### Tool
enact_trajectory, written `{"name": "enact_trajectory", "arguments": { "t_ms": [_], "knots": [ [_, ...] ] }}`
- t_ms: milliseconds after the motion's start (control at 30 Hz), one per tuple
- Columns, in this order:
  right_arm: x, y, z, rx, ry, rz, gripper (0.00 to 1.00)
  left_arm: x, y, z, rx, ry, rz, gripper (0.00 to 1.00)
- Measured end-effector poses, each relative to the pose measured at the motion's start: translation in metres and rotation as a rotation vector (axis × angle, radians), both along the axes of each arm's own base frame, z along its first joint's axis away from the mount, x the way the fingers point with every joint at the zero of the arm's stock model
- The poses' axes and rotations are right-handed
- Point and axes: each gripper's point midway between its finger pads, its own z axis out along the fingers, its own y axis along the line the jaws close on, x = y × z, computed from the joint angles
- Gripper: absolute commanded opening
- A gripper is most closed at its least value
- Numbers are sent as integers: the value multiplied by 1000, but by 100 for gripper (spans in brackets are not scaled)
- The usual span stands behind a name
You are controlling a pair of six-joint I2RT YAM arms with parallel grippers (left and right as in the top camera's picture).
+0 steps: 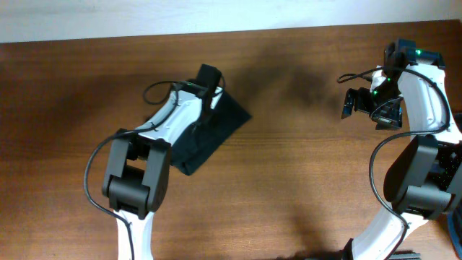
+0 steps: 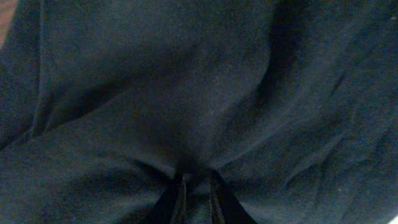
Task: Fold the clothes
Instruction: 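Grasp the folded shirt with the left gripper and lift it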
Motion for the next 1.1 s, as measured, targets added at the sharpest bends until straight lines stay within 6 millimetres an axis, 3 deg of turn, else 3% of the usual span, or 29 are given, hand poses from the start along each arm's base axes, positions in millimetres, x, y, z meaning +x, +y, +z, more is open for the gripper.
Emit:
{"name": "enact_trajectory", "arguments": {
  "t_ms": [100, 200, 367, 500, 633, 733, 867, 1033, 1100],
  "knots": [
    [0, 0, 0, 0, 0, 0, 99, 6, 13, 1, -13, -5, 71, 15],
    [0, 0, 0, 0, 0, 1, 99, 9, 25, 2, -12, 5, 110, 0],
    [0, 0, 0, 0, 0, 0, 99, 20, 58, 11, -13, 18, 183, 0],
    [0, 0, 0, 0, 0, 0, 99, 33, 98, 23, -3, 7, 211, 0],
    [0, 0, 0, 0, 0, 0, 99, 34, 129, 31, 33, 26, 179, 0],
    [0, 0, 0, 0, 0, 0, 99, 32, 131, 36, 34, 43, 138, 3],
    [0, 0, 0, 0, 0, 0, 99, 31, 119, 45, 4, 55, 33, 20],
    [0, 0, 0, 0, 0, 0, 99, 22, 103, 45, -27, 93, -88, 18],
    [0, 0, 0, 0, 0, 1, 99, 20, 96, 45, -44, 96, -121, 12]
  ]
}}
